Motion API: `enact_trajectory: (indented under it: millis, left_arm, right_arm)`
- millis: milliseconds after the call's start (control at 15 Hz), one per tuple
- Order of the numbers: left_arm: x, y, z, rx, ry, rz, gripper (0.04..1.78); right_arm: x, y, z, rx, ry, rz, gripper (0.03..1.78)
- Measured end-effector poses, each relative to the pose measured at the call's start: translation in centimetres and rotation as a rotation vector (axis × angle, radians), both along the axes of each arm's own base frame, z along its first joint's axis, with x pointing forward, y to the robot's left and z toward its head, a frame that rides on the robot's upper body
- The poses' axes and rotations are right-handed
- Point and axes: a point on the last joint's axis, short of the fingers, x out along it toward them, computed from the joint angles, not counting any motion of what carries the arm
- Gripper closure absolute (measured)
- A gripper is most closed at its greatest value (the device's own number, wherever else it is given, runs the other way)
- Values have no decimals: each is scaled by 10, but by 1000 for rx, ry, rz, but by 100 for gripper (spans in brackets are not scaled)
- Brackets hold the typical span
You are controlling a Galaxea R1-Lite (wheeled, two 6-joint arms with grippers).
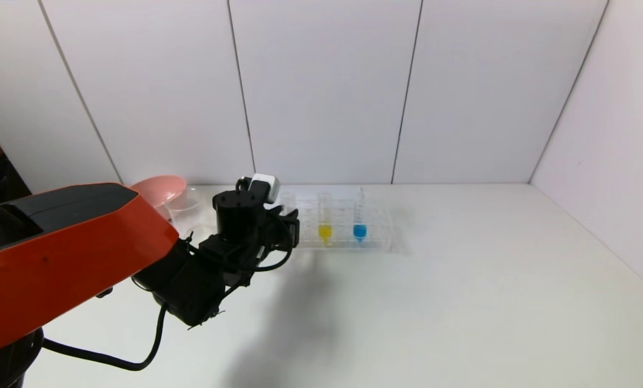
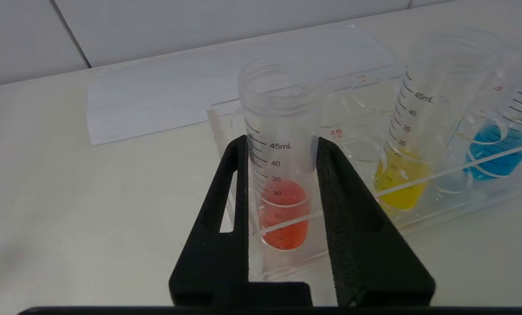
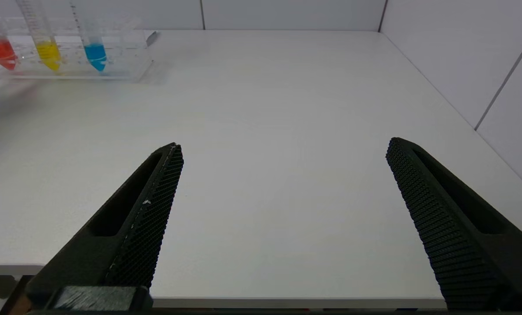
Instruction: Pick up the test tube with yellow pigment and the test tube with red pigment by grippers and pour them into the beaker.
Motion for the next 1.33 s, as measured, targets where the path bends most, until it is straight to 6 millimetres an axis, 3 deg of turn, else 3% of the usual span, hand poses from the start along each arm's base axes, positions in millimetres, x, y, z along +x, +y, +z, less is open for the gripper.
enact_trajectory:
  millis: [1333]
  left_arm:
    - [0, -1, 14, -20, -46, 2, 139]
  right_arm:
    - [0, 0, 0, -1, 0, 0, 11]
